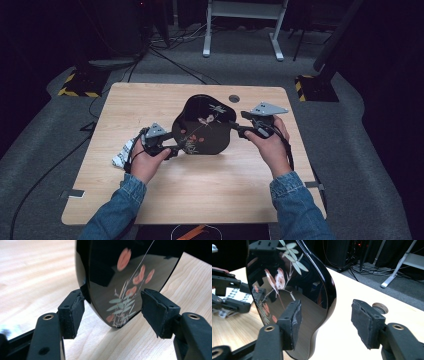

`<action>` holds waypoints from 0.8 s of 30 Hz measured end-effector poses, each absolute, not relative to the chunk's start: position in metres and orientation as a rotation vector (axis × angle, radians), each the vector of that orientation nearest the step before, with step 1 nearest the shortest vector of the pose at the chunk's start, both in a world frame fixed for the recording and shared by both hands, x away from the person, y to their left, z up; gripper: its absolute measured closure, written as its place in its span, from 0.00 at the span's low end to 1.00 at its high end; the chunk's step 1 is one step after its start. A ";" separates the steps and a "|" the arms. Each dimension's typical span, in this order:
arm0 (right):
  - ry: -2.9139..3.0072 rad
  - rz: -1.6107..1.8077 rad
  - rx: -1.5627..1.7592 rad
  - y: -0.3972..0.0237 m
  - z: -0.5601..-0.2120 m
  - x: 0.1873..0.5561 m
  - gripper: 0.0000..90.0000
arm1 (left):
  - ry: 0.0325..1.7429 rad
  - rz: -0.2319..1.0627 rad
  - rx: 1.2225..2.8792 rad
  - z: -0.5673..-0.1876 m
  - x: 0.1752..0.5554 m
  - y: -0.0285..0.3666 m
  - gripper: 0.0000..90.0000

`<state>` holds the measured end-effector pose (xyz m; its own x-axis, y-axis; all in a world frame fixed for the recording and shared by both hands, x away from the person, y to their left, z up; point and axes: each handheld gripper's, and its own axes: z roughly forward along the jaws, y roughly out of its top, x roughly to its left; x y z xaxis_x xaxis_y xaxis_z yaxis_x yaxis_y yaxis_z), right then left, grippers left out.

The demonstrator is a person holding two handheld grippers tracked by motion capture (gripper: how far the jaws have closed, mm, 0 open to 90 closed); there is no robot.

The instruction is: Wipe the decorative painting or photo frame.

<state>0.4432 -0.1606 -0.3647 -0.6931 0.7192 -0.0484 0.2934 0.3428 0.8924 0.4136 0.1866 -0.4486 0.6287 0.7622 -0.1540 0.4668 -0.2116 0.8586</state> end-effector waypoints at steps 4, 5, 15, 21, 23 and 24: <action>2.162 1.321 0.899 -0.163 -0.361 0.437 0.45 | 0.972 0.409 1.846 -0.438 0.405 0.194 0.38; 2.162 1.328 0.901 -0.164 -0.360 0.435 0.45 | 0.968 0.427 1.842 -0.434 0.400 0.197 0.38; 2.160 1.329 0.924 -0.177 -0.352 0.406 0.43 | 0.925 0.488 1.844 -0.403 0.363 0.216 0.36; 2.131 1.359 0.934 -0.190 -0.351 0.394 0.43 | 0.920 0.512 1.862 -0.397 0.345 0.232 0.36; 2.131 1.361 0.949 -0.195 -0.354 0.390 0.43 | 0.925 0.521 1.866 -0.397 0.338 0.239 0.36; 2.134 1.359 0.962 -0.198 -0.356 0.389 0.43 | 0.923 0.527 1.869 -0.397 0.336 0.242 0.36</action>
<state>0.3885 -0.1977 -0.3557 -0.6661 0.7458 0.0079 0.3229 0.2788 0.9044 0.3362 0.2419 -0.3975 0.6221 0.7824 -0.0297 0.3723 -0.2623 0.8903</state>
